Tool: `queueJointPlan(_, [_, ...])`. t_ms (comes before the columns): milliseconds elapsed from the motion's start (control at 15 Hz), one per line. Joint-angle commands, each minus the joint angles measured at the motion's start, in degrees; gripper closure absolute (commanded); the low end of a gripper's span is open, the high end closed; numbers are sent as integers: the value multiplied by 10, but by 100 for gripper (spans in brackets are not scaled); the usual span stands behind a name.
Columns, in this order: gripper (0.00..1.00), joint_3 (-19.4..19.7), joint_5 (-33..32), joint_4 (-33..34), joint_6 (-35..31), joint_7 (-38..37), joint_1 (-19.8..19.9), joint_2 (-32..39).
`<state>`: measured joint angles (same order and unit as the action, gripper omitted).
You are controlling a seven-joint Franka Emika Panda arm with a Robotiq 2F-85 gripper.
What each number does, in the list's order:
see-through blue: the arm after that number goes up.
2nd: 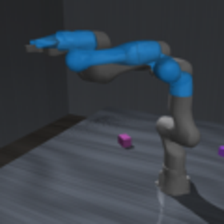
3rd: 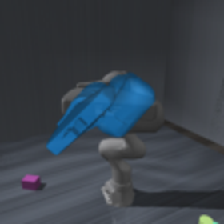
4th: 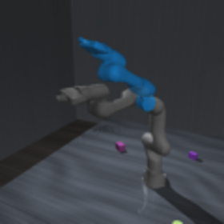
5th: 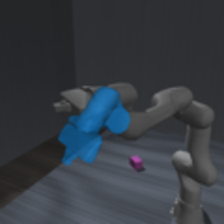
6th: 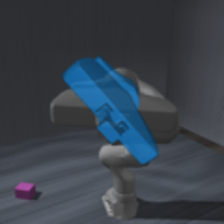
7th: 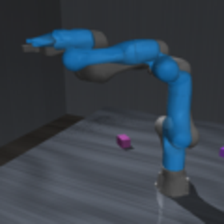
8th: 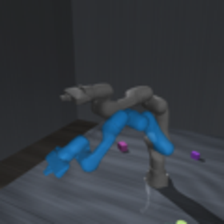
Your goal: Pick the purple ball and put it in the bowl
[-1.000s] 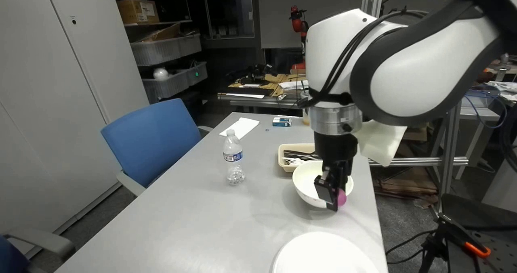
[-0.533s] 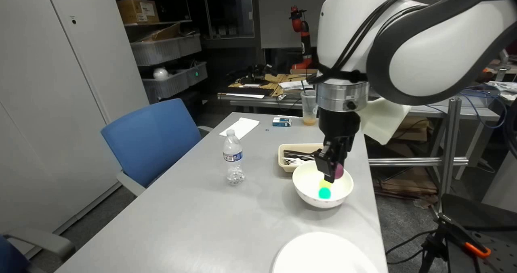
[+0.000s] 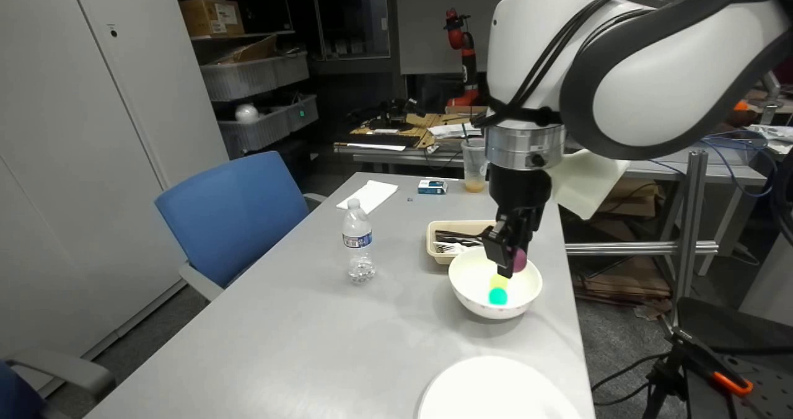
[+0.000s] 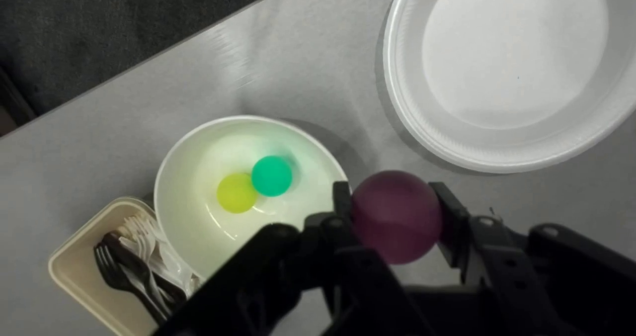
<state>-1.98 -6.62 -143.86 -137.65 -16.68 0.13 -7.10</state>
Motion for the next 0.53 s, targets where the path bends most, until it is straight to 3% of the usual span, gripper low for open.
queueJointPlan(0, [83, 19, 0, 18, -17, 14, 20, 10])
queueJointPlan(467, [83, 61, 37, 55, -71, 72, 46, 68])
